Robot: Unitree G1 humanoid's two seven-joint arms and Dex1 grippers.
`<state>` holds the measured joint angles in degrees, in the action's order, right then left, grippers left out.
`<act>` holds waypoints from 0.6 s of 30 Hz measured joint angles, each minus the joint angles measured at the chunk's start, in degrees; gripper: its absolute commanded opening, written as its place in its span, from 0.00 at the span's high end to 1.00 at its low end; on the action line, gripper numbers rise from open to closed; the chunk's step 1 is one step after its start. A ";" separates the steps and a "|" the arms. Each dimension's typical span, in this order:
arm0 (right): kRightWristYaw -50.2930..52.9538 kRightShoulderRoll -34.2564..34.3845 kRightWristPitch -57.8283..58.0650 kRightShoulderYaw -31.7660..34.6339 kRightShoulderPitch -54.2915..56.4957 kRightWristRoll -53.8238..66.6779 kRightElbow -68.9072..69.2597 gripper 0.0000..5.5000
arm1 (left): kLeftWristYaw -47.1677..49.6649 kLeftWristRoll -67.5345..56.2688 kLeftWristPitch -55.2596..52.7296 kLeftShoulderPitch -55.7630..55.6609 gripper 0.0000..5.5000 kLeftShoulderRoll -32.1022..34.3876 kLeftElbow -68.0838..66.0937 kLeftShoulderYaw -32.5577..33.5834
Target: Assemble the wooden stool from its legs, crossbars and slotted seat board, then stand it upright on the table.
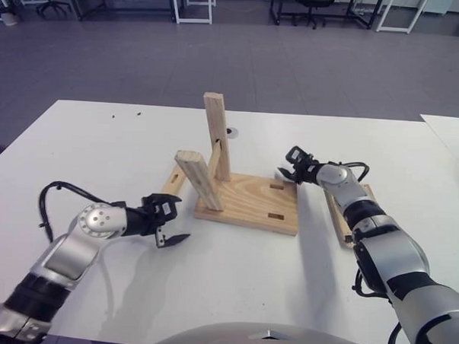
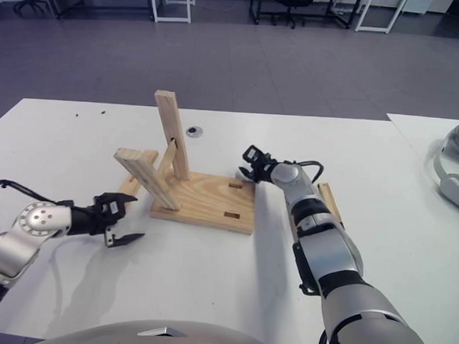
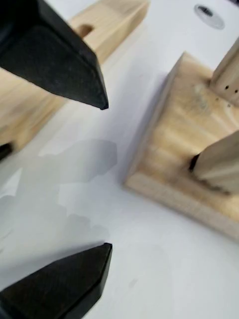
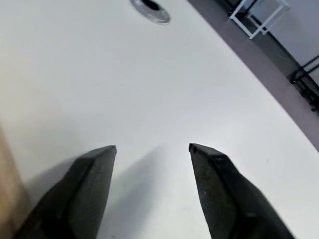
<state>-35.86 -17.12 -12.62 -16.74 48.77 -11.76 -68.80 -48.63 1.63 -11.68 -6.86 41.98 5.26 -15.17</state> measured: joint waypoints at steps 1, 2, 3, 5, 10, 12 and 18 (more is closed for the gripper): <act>-2.65 0.35 -1.13 -0.26 0.30 -0.02 -0.28 0.50 | 2.42 3.57 2.68 -3.50 0.10 -2.05 -3.31 -2.04; -4.01 0.20 -1.71 -0.23 0.32 -0.02 -0.44 0.50 | 5.75 6.91 5.17 -5.98 0.10 -3.68 -6.40 -3.39; -4.70 0.22 -2.24 -0.13 0.31 -0.02 -0.56 0.50 | 8.65 9.48 7.59 -8.24 0.10 -5.73 -9.74 -4.64; -6.04 -0.49 -3.29 0.39 -0.05 0.07 -0.70 0.50 | 12.89 12.53 12.26 -10.87 0.10 -8.72 -15.09 -6.44; -10.62 -2.24 -3.89 4.23 -7.27 4.92 6.32 0.50 | 25.72 14.53 17.37 -19.04 0.10 -16.94 -34.12 -4.28; -8.29 -2.49 -1.85 5.33 -11.36 5.43 12.52 0.50 | 26.86 11.81 17.67 -19.27 0.10 -19.83 -37.32 -1.74; 15.17 -3.75 5.85 16.63 -20.89 6.78 31.10 0.50 | 25.14 6.84 16.15 -14.77 0.10 -21.42 -32.89 2.48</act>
<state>-20.69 -20.86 -6.77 -0.11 27.88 -4.98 -37.70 -23.49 8.47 4.48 -21.62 20.56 -27.63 -12.69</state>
